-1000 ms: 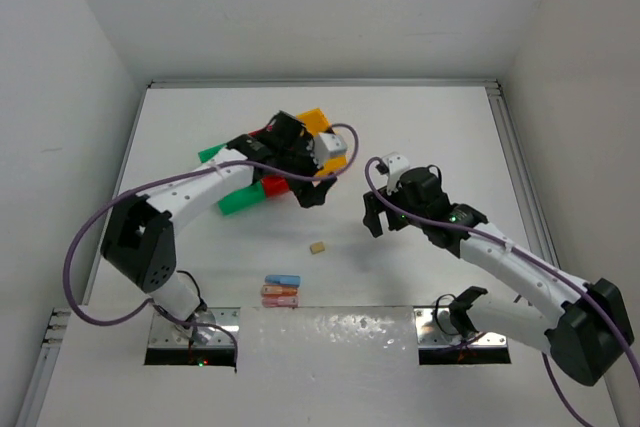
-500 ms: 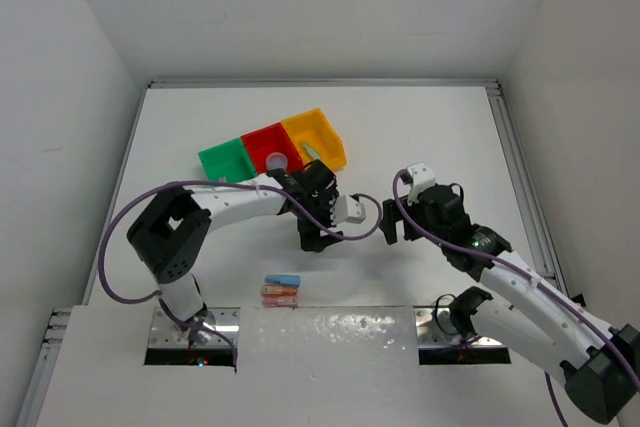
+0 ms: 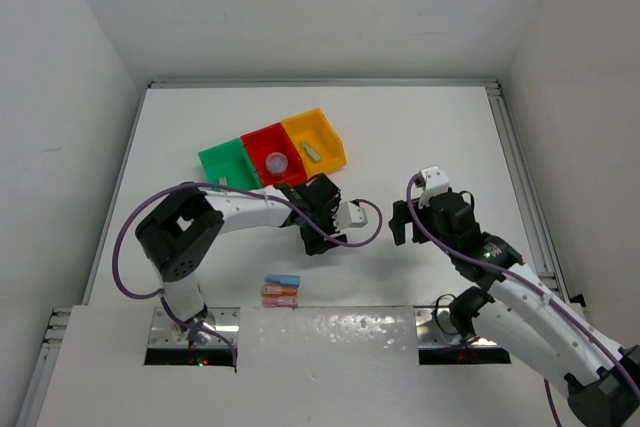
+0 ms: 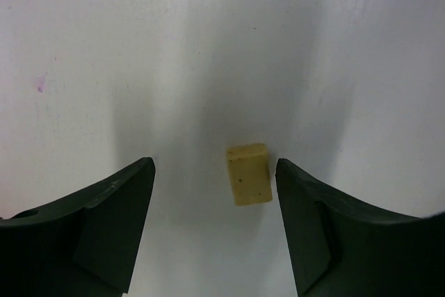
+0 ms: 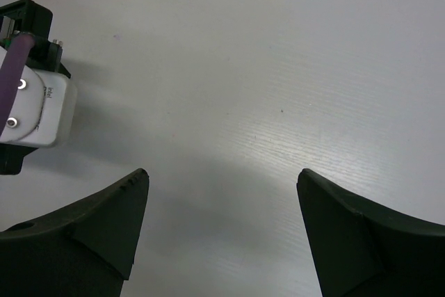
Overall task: Sort the stationery into containers
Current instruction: Pick up the stationery from the center of the board, then place the stationery in the storage box.
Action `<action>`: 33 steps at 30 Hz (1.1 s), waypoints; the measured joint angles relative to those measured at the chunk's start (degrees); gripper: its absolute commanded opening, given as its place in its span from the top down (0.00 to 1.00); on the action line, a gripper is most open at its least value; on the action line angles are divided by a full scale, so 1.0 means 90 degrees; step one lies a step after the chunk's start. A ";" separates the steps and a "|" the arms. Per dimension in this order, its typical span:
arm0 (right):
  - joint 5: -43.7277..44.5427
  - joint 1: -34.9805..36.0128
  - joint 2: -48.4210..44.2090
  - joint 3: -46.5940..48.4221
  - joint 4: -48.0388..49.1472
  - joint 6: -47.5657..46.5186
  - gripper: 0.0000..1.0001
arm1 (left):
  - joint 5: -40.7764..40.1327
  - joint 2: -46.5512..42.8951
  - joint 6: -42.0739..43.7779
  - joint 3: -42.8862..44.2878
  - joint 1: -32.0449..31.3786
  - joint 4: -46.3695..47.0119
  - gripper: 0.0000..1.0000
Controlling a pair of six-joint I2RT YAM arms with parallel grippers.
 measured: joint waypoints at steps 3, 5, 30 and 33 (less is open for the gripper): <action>0.0027 -0.0005 -0.0029 -0.0007 -0.0070 0.0022 0.14 | -0.0160 0.0070 -0.0070 -0.0063 -0.0010 0.0151 0.40; 0.0046 -0.0005 -0.0039 -0.0007 -0.0107 0.0022 0.14 | -0.0216 0.0083 -0.0131 -0.0097 -0.0049 0.0180 0.45; 0.0374 -0.0027 0.0372 0.0097 0.0267 -0.0197 0.15 | -0.0308 -0.1260 -0.1809 0.0670 0.1358 -0.0760 1.00; 0.0350 -0.0029 0.0554 0.0153 0.0415 -0.0250 0.15 | -0.0340 -0.1647 -0.1957 0.0729 0.1484 -0.0852 1.00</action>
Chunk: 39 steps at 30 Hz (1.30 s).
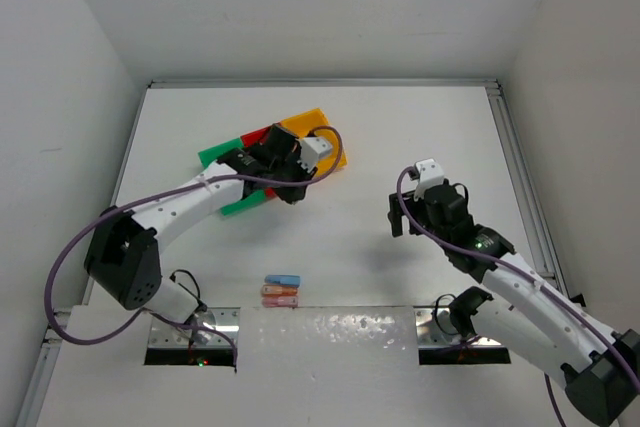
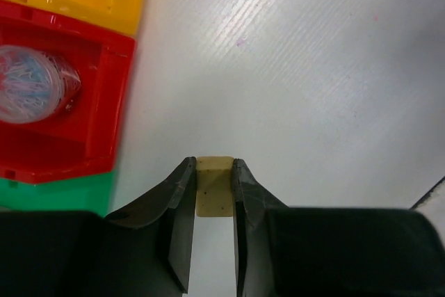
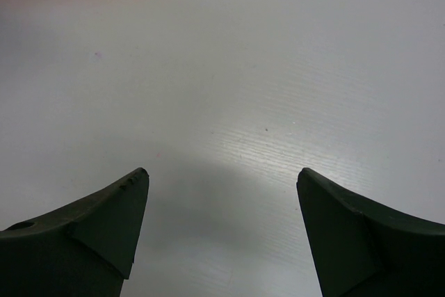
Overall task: Sort the stationery into containers
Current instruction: Place the stationery in the storage box.
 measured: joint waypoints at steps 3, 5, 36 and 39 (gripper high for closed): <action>-0.0036 0.0002 0.0172 0.0085 0.0056 -0.0058 0.15 | -0.0172 -0.0034 -0.0418 0.0221 0.0233 -0.0364 1.00; -0.0063 0.0002 0.0245 0.0136 0.0102 -0.0078 0.15 | -0.0437 -0.0010 -0.0991 0.0532 0.0806 -0.0663 1.00; -0.0231 0.0002 0.0872 0.0355 0.0323 -0.0143 0.15 | -0.2110 0.1379 -0.3594 -0.0182 0.2958 0.0942 1.00; -0.0226 0.0002 0.0872 0.0376 0.0318 -0.0172 0.15 | -0.2115 0.1647 -0.3682 -0.0182 0.2956 0.0942 0.93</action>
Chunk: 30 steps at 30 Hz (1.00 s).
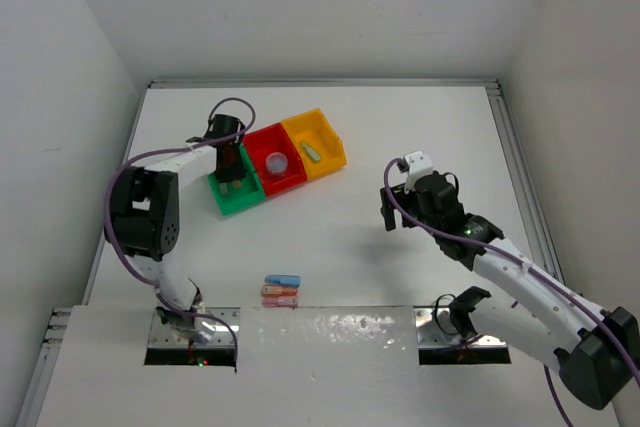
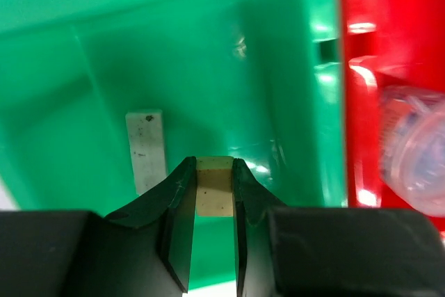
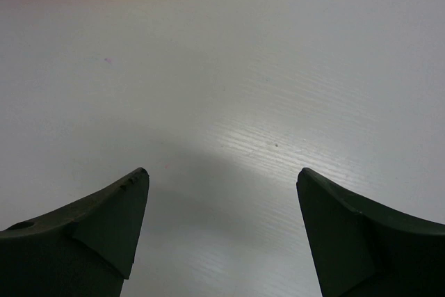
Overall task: Sort the stationery into containers
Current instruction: Place the stationery in the storage box, then move the pen to the center of the board.
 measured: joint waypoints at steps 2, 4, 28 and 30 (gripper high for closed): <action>0.0000 -0.0002 0.0000 0.0017 -0.0012 -0.0019 0.15 | -0.0002 0.0107 -0.0041 0.0000 0.0000 -0.0005 0.86; 0.0000 0.0000 0.0000 0.0032 -0.0027 -0.0039 0.15 | 0.0000 0.0141 -0.0053 0.0000 0.0000 -0.0005 0.78; -0.1081 0.2686 0.3798 0.1853 0.0347 -0.1202 0.17 | 0.0007 -0.0243 -0.0070 0.1188 0.0002 -0.1314 0.27; -0.1222 0.2980 0.4316 0.2174 0.0568 -0.1314 0.17 | 0.0012 -0.0614 0.0044 0.1229 0.0000 -0.1426 0.26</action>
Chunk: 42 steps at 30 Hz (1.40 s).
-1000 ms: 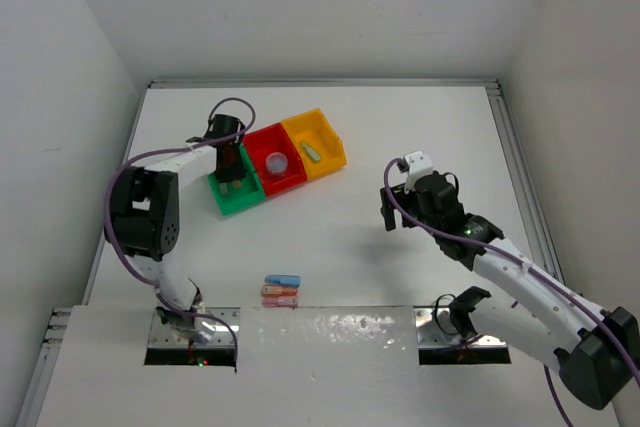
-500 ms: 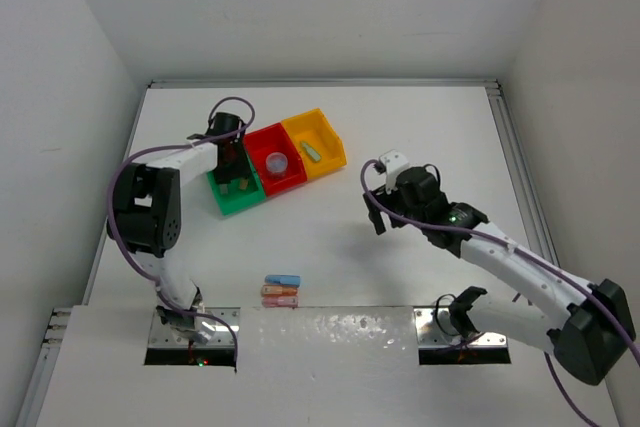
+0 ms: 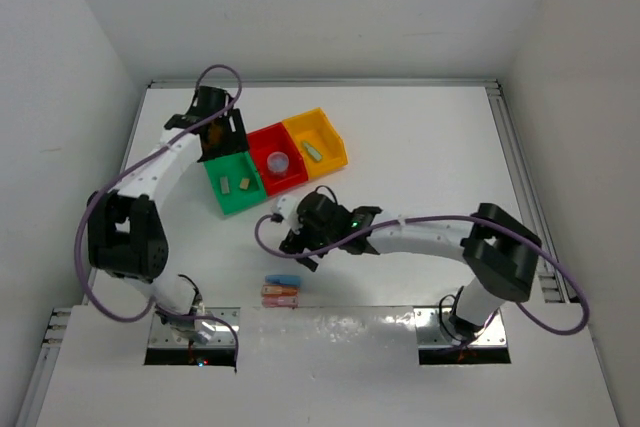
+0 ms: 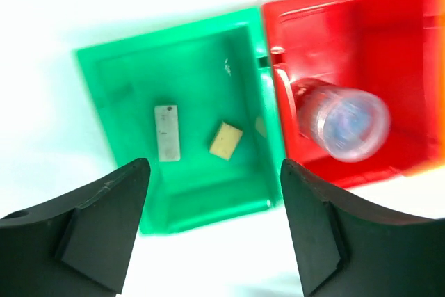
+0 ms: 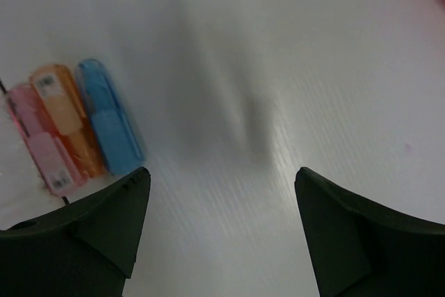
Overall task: Sort the stationery into containers
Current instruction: Move the pen to the center of the board.
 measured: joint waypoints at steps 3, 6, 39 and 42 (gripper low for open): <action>-0.0245 0.0347 0.0673 0.0427 0.0321 -0.0141 0.18 | 0.0024 -0.0702 0.0240 0.0000 0.0051 -0.0124 0.25; -0.0454 0.0624 0.1098 0.0639 0.0588 -0.0231 0.24 | 0.0228 -0.1472 0.0486 -0.0158 0.0170 -0.0134 0.25; 0.0556 0.1010 0.2450 0.1316 0.0840 0.0913 0.76 | 0.1406 -0.5030 0.1588 -0.1763 0.1843 -0.0010 0.20; 0.0595 0.1010 0.2436 0.1277 0.0896 0.0942 0.93 | 0.1219 -0.5083 0.1608 -0.1763 0.1882 -0.0010 0.20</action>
